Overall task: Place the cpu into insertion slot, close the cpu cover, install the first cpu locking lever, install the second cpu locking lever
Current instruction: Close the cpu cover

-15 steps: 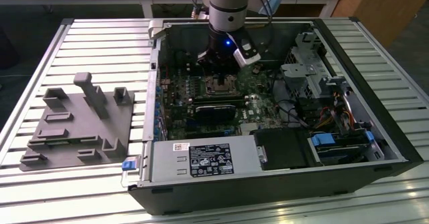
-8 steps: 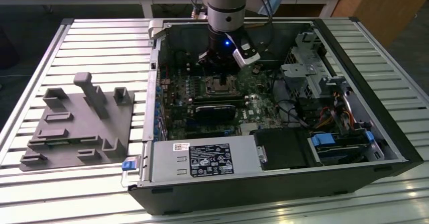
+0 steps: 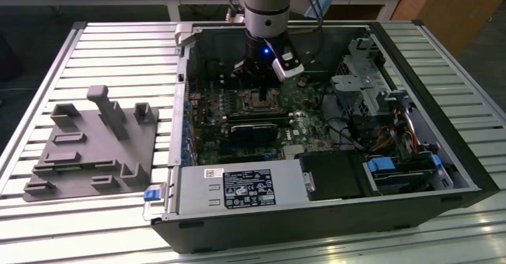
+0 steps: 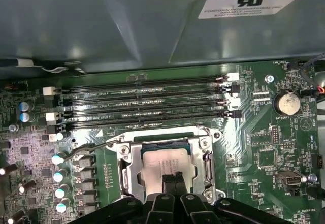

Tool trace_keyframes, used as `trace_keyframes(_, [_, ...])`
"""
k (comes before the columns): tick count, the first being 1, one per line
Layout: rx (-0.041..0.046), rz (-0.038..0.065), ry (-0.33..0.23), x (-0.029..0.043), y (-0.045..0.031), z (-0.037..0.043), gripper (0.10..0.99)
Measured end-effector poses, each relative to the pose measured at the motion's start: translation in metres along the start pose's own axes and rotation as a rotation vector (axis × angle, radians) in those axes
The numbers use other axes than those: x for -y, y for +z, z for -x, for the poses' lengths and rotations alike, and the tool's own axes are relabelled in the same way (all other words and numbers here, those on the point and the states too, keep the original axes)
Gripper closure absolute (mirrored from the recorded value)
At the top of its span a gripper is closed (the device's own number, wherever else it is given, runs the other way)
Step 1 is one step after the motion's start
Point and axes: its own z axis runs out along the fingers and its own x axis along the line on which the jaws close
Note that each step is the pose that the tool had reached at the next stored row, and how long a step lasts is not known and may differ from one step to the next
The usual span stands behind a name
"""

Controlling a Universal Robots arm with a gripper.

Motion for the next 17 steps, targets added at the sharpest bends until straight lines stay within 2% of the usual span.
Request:
trace_keyframes(4, [0.0002, 0.000, 0.000, 0.0002, 0.0002, -0.0020, 0.980])
trace_keyframes(17, [0.0001, 0.000, -0.001, 0.0024, 0.0020, -0.0242, 0.980])
